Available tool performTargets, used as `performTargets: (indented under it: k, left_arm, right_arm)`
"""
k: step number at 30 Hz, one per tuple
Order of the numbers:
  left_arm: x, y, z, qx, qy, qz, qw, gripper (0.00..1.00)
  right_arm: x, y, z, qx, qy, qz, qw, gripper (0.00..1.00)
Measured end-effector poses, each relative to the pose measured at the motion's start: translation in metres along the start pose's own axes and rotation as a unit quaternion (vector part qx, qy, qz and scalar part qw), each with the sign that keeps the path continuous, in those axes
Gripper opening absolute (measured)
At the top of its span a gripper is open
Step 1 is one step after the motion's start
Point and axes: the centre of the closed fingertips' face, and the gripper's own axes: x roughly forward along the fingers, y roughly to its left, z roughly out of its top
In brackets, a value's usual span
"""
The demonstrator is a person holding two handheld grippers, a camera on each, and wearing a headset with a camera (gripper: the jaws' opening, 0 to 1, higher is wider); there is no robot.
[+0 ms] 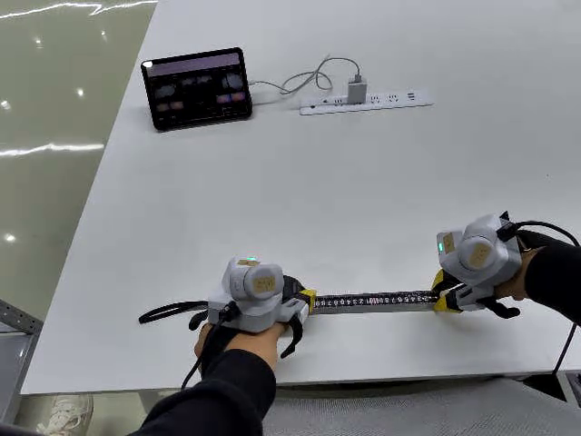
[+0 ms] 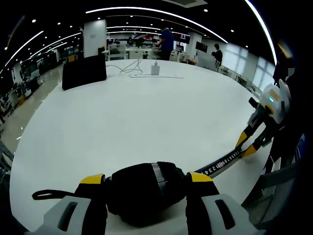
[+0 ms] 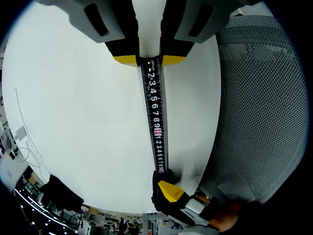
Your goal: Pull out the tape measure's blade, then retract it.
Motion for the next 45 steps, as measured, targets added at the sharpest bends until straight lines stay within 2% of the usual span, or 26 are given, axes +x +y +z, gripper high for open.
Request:
performTargets:
  k: [11, 45]
  left_arm:
    - [0.0, 0.0, 0.0, -0.001, 0.0, 0.0, 1.0, 0.61]
    - [0.0, 0.0, 0.0, -0.003, -0.002, 0.0, 1.0, 0.61]
  right_arm:
    - [0.003, -0.001, 0.006, 0.004, 0.009, 0.0, 1.0, 0.11]
    - [0.01, -0.001, 0.023, 0.006, 0.006, 0.0, 1.0, 0.11]
